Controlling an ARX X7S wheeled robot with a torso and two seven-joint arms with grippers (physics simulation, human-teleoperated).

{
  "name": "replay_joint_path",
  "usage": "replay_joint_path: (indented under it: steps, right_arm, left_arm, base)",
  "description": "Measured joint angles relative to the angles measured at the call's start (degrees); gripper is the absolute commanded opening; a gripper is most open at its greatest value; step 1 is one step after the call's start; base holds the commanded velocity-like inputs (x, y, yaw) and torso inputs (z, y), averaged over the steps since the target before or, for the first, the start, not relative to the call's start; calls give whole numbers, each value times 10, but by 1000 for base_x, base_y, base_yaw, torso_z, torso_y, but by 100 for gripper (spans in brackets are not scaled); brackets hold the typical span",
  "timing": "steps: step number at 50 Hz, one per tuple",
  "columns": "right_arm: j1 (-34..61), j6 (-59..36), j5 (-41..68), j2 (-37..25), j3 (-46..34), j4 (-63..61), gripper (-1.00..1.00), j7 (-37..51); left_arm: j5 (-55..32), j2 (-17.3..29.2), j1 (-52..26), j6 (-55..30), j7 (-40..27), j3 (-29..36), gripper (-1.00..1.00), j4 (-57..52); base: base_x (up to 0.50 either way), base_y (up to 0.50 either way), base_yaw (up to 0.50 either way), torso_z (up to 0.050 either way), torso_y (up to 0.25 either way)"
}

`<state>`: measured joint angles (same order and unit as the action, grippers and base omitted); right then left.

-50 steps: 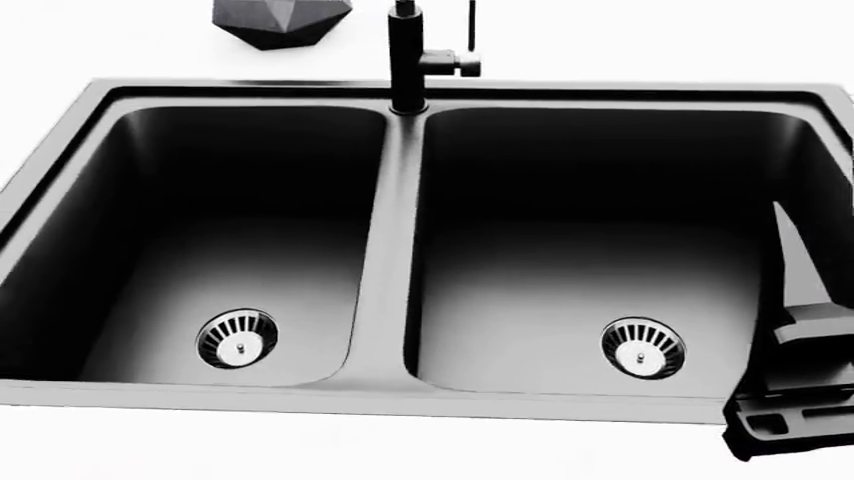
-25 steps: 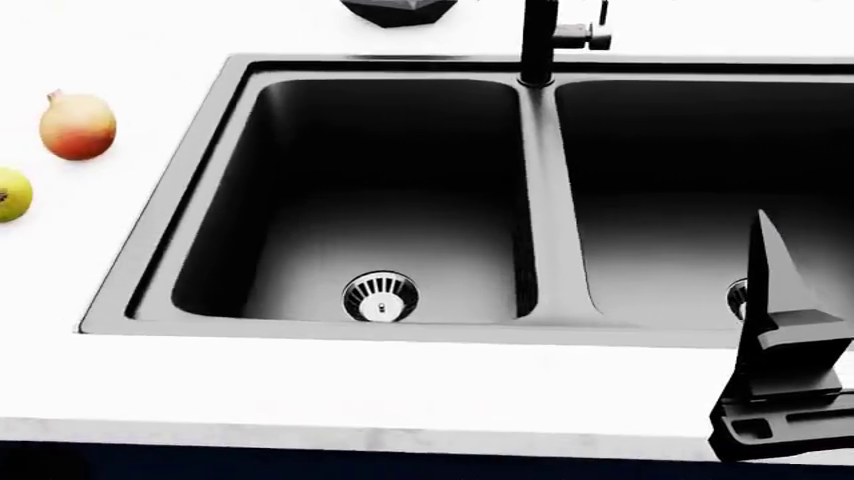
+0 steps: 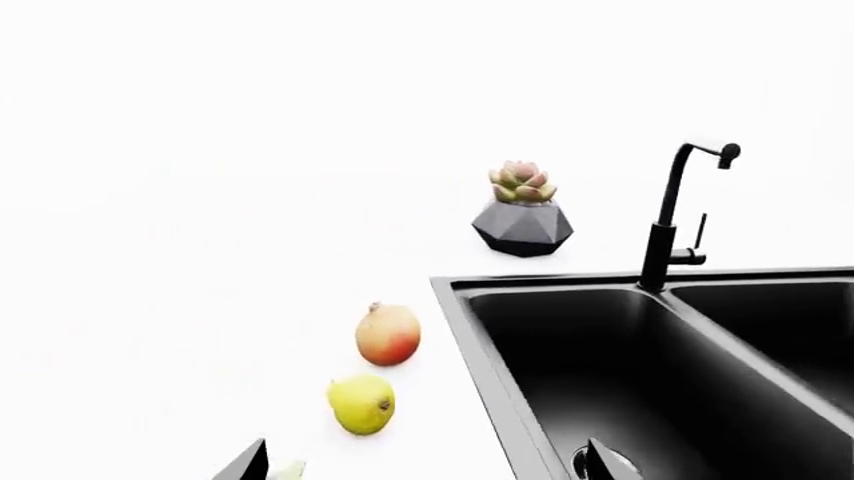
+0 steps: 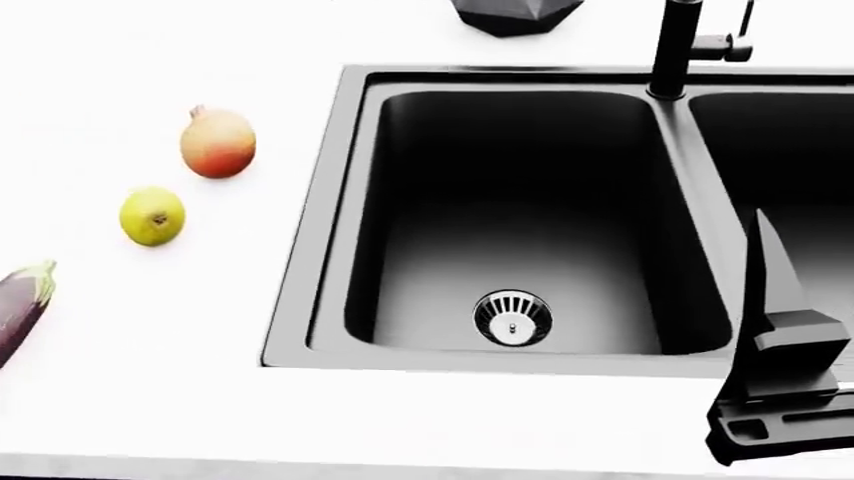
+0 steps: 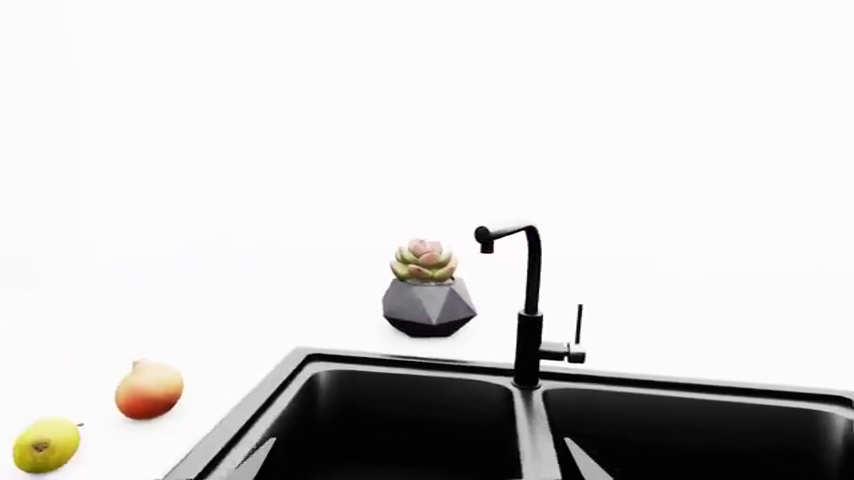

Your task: There is a mixed pile of frozen fruits and vegetables on the counter. Locate all the frozen vegetables and place the items in a bowl on the counter. Take all the frozen fruits and defrost them in a running sink.

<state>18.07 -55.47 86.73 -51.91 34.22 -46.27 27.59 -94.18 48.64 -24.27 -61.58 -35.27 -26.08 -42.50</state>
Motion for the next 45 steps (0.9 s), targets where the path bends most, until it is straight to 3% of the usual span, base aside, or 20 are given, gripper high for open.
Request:
replay_joint_path:
  steps: [24, 33, 45]
  right_arm:
    - [-9, 6, -14, 7, 2, -1, 100, -10]
    - [-14, 7, -18, 12, 0, 2, 100, -12]
    - [-25, 5, -26, 17, -4, 5, 100, -13]
  left_arm:
    - [8, -4, 10, 4, 6, 4, 100, -6]
    - [-13, 7, 15, 2, 0, 12, 100, -14]
    - [-99, 40, 5, 9, -58, 65, 100, -25]
  base:
    - [268, 376, 0, 0, 0]
    - [29, 27, 0, 0, 0]
    - [0, 0, 0, 0, 0]
